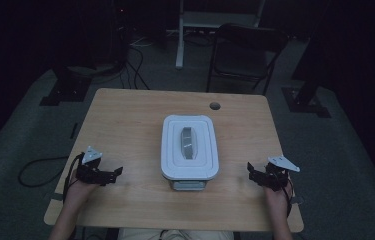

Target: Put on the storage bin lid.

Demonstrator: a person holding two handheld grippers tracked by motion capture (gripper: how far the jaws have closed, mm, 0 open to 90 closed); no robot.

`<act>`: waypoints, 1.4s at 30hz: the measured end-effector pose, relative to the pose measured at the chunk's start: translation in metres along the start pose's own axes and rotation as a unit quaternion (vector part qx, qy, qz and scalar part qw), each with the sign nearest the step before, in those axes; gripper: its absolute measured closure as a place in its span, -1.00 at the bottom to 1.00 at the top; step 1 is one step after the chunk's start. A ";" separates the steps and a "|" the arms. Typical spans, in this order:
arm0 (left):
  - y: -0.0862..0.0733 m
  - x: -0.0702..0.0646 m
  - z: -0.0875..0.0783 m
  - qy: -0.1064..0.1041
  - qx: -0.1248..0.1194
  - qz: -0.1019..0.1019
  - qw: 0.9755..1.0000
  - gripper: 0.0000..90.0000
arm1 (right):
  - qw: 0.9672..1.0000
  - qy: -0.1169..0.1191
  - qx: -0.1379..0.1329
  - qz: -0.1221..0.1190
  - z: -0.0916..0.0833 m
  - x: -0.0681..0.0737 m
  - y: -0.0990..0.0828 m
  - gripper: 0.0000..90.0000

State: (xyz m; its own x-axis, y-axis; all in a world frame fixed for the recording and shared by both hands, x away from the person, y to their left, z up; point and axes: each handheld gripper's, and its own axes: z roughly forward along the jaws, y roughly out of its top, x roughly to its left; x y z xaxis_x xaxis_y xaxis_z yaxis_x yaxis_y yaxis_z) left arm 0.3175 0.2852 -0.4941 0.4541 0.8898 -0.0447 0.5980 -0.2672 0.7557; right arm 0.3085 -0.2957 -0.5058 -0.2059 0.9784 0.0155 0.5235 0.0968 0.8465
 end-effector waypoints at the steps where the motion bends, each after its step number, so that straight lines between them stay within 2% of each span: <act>1: 0.000 0.000 0.000 0.000 0.000 0.000 1.000 -0.99 | 1.000 0.000 0.000 0.000 0.000 0.000 0.000 -0.74; 2: 0.000 0.000 0.000 0.000 0.000 0.000 1.000 -0.99 | 1.000 -0.002 0.003 0.001 -0.002 -0.001 -0.002 -0.74; 4: -0.009 0.002 -0.005 0.019 0.003 -0.018 1.000 -0.99 | 1.000 -0.006 0.007 0.006 -0.007 -0.005 -0.007 -0.74; 8: -0.013 0.004 -0.008 0.026 0.007 -0.024 0.999 -0.99 | 1.000 -0.016 0.013 0.007 -0.010 -0.007 -0.012 -0.74; 10: -0.018 0.005 -0.012 0.043 0.007 -0.034 0.998 -0.99 | 1.000 -0.017 0.016 0.014 -0.013 -0.008 -0.016 -0.74; 14: -0.023 0.008 -0.015 0.060 0.011 -0.040 0.997 -0.99 | 0.998 -0.044 0.025 0.028 -0.014 -0.010 -0.021 -0.74; 19: -0.029 0.010 -0.018 0.080 0.010 -0.055 0.995 -0.99 | 0.997 -0.059 0.040 0.032 -0.014 -0.011 -0.028 -0.74; 21: -0.031 0.012 -0.018 0.085 0.014 -0.060 0.994 -0.99 | 0.996 -0.068 0.048 0.038 -0.013 -0.012 -0.030 -0.74; 24: -0.033 0.015 -0.017 0.091 0.018 -0.065 0.994 -0.99 | 0.995 -0.078 0.044 0.051 -0.014 -0.015 -0.030 -0.74; 27: -0.034 0.017 -0.014 0.096 0.027 -0.070 0.993 -0.99 | 0.992 -0.095 0.063 0.049 -0.013 -0.016 -0.030 -0.74; 29: -0.036 0.019 -0.011 0.096 0.034 -0.071 0.992 -0.99 | 0.989 -0.102 0.089 0.054 -0.010 -0.017 -0.030 -0.74; 32: -0.036 0.019 -0.010 0.096 0.035 -0.072 0.992 -0.99 | 0.989 -0.096 0.098 0.062 -0.008 -0.018 -0.030 -0.74; 34: -0.039 0.021 -0.004 0.106 0.041 -0.069 0.991 -0.99 | 0.987 -0.098 0.099 0.075 -0.008 -0.021 -0.030 -0.74; 37: -0.040 0.024 -0.002 0.112 0.049 -0.073 0.990 -0.99 | 0.987 -0.098 0.100 0.075 -0.007 -0.021 -0.030 -0.74; 42: -0.039 0.026 -0.001 0.121 0.048 -0.080 0.988 -0.99 | 0.987 -0.099 0.100 0.075 -0.004 -0.019 -0.028 -0.75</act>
State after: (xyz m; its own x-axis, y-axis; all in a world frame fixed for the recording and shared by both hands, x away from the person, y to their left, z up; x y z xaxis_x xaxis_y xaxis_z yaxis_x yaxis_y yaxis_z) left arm 0.3050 0.3188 -0.5240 0.1844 0.9828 0.0066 0.7150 -0.1387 0.6853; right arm 0.2948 -0.3174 -0.5275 0.0416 0.9991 0.0122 0.6924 -0.0376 0.7205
